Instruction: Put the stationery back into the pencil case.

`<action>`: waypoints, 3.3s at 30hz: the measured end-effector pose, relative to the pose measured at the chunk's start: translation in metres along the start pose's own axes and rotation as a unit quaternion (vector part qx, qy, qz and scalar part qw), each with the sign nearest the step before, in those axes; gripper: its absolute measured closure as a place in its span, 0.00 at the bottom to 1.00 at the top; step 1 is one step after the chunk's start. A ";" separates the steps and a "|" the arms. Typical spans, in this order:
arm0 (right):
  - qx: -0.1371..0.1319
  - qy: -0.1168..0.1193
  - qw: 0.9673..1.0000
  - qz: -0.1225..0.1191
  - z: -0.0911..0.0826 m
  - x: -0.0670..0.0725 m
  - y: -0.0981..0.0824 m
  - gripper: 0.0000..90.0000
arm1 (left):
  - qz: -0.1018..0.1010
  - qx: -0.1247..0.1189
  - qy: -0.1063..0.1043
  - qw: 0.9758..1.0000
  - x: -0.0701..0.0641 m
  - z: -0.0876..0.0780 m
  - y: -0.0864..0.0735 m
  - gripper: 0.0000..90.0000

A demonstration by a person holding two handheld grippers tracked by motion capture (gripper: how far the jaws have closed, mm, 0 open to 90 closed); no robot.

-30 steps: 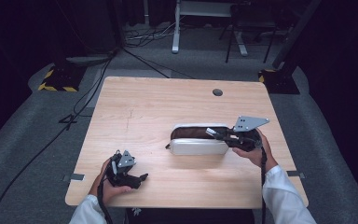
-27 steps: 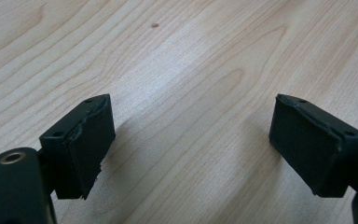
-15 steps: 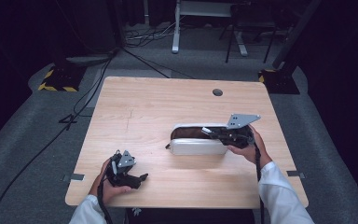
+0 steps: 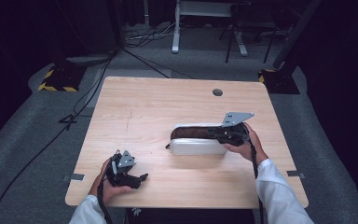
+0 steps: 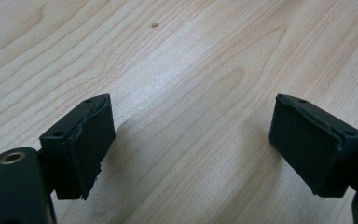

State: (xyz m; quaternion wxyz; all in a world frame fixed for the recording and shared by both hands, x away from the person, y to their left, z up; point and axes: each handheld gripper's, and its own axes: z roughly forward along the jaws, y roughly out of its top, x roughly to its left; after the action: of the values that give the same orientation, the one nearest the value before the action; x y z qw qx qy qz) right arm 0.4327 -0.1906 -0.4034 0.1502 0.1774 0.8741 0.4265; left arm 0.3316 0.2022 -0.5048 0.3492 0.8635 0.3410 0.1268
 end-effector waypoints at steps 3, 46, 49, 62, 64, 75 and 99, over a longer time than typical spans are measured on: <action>0.000 0.000 1.000 0.000 -0.001 0.001 0.000 0.86 | 0.000 0.000 0.000 1.000 0.000 0.000 0.000 0.16; -0.006 -0.111 0.993 0.025 -0.073 0.003 -0.033 0.34 | 0.000 0.000 0.000 1.000 0.000 0.000 0.000 0.16; -0.002 -0.111 0.993 0.025 -0.076 0.003 -0.035 0.33 | -0.001 0.000 0.000 1.000 0.000 0.000 0.000 0.16; 0.017 -0.120 0.992 0.033 -0.093 0.006 -0.052 0.29 | -0.001 0.000 0.000 1.000 0.000 0.000 0.000 0.16; 0.025 -0.124 0.991 0.034 -0.095 0.007 -0.058 0.29 | 0.000 0.000 0.000 1.000 0.000 0.000 0.000 0.16; 0.060 -0.132 0.989 0.041 -0.096 0.010 -0.082 0.30 | -0.001 0.000 0.000 1.000 0.000 0.000 0.000 0.16; 0.110 -0.141 0.982 0.066 -0.101 0.021 -0.147 0.29 | -0.001 0.000 0.000 1.000 0.000 0.000 0.000 0.16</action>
State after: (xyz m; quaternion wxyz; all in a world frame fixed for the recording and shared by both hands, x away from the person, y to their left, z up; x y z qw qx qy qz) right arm 0.3457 -0.3355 -0.4637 0.2233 0.3085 0.8720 0.3076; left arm 0.3317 0.2021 -0.5048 0.3496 0.8631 0.3417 0.1266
